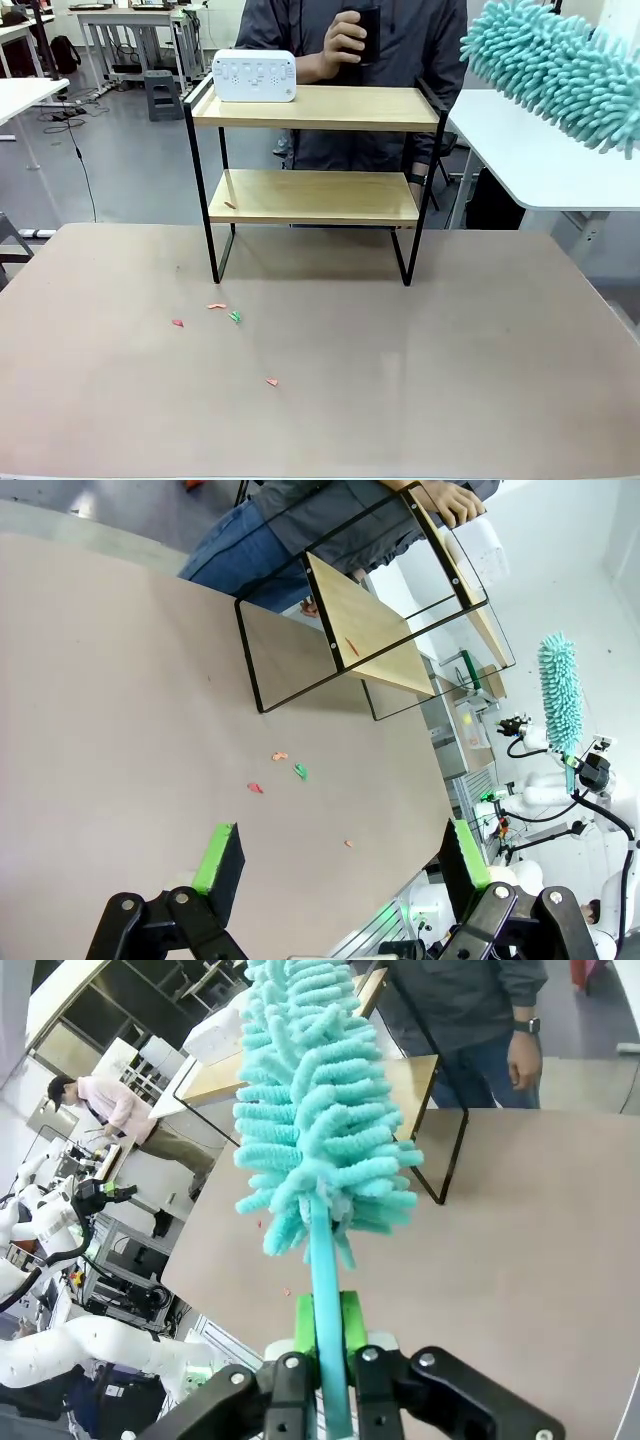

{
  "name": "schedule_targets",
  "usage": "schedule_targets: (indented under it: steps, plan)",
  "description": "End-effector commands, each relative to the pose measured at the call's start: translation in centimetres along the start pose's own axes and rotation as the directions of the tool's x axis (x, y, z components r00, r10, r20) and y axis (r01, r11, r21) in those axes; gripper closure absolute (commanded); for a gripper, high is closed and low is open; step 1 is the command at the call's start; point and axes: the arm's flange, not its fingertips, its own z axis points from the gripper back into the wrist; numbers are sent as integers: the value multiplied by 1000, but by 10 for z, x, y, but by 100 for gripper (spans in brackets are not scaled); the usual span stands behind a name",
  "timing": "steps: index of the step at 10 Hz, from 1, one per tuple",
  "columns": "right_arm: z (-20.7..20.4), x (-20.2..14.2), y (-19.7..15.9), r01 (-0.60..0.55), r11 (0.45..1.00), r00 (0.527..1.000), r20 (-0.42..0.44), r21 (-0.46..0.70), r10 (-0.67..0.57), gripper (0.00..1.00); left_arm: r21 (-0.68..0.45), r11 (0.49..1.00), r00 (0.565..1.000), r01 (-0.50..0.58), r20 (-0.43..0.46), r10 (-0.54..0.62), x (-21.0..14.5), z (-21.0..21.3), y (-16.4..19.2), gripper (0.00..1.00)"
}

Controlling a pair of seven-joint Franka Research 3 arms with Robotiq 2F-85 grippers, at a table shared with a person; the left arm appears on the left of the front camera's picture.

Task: Clean the shelf.
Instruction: Clean the remaining tier of the Shelf with the Duster once objects are removed.

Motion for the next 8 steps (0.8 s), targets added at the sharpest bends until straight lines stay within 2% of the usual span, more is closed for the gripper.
schedule_targets:
  steps: [1,3,6,7,8]
  plan:
    - [-17,5,14,-48,998,997,-64,47,51,87,-16,1000,1000,22,19,-22,0,-2,0,0]
    - [-78,15,50,-176,975,944,-258,136,207,87,-16,1000,1000,22,19,-22,0,-2,0,0]
    - [-155,15,85,-291,935,810,-468,204,354,87,-16,1000,1000,22,19,-22,0,-2,0,0]
    - [-174,10,93,-314,927,784,-495,204,374,87,-16,1000,1000,22,19,-22,0,-2,0,0]
    - [-160,14,86,-405,909,754,-525,101,394,87,-16,1000,1000,22,19,-22,0,-2,0,0]
